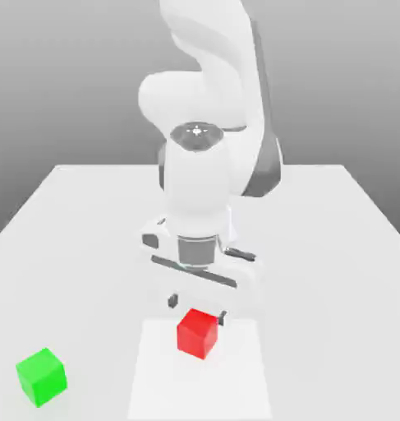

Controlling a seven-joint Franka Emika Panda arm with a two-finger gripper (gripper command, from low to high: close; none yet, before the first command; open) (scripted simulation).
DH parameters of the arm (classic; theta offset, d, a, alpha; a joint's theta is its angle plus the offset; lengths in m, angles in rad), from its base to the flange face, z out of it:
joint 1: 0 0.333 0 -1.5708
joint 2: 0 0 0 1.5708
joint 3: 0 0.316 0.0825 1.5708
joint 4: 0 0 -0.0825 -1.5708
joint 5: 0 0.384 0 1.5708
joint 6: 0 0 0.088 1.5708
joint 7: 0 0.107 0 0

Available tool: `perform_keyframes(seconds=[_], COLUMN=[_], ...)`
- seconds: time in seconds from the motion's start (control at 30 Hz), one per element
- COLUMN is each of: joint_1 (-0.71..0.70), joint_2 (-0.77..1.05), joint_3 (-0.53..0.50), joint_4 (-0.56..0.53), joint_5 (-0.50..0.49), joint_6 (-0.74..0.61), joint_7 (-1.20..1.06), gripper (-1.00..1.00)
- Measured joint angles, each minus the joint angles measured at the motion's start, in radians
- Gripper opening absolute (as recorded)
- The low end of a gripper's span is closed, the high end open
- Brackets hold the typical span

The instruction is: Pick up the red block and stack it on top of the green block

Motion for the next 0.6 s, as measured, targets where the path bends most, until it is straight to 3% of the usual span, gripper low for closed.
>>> perform_keyframes(seconds=[0.07, 0.1, 0.33, 0.6], joint_1=[0.026, 0.038, 0.04, 0.015], joint_2=[0.06, 0.085, 0.089, -0.125], joint_3=[-0.033, -0.048, -0.05, 0.004], joint_4=[0.007, 0.01, 0.01, -0.02], joint_5=[-0.029, -0.04, -0.043, 0.066], joint_6=[0.051, 0.072, 0.076, -0.105], joint_7=[0.021, 0.027, 0.031, -0.049], gripper=[0.0, -1.0, -1.0, -1.0])
